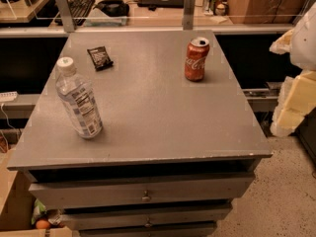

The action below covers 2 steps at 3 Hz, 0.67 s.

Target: Move coke can near rxbar chocolate

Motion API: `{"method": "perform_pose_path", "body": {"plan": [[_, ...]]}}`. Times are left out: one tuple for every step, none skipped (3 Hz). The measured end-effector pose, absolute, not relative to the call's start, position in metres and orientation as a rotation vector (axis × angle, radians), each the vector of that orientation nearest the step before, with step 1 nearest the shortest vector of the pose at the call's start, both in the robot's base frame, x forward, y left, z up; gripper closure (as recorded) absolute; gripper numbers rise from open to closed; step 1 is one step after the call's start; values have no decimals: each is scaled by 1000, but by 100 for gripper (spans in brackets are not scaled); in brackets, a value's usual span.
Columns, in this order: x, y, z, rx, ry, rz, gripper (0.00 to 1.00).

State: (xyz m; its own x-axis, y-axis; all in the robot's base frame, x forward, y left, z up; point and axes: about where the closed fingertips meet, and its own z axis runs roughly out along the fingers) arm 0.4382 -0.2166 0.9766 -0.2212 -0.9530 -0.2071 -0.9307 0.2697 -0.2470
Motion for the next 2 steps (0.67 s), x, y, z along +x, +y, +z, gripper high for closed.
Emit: {"method": "perform_pose_path", "body": {"plan": [[443,-216,976,-1722,2220,-106,0],[472,-212,972,-1702,2164,-111,0]]}}
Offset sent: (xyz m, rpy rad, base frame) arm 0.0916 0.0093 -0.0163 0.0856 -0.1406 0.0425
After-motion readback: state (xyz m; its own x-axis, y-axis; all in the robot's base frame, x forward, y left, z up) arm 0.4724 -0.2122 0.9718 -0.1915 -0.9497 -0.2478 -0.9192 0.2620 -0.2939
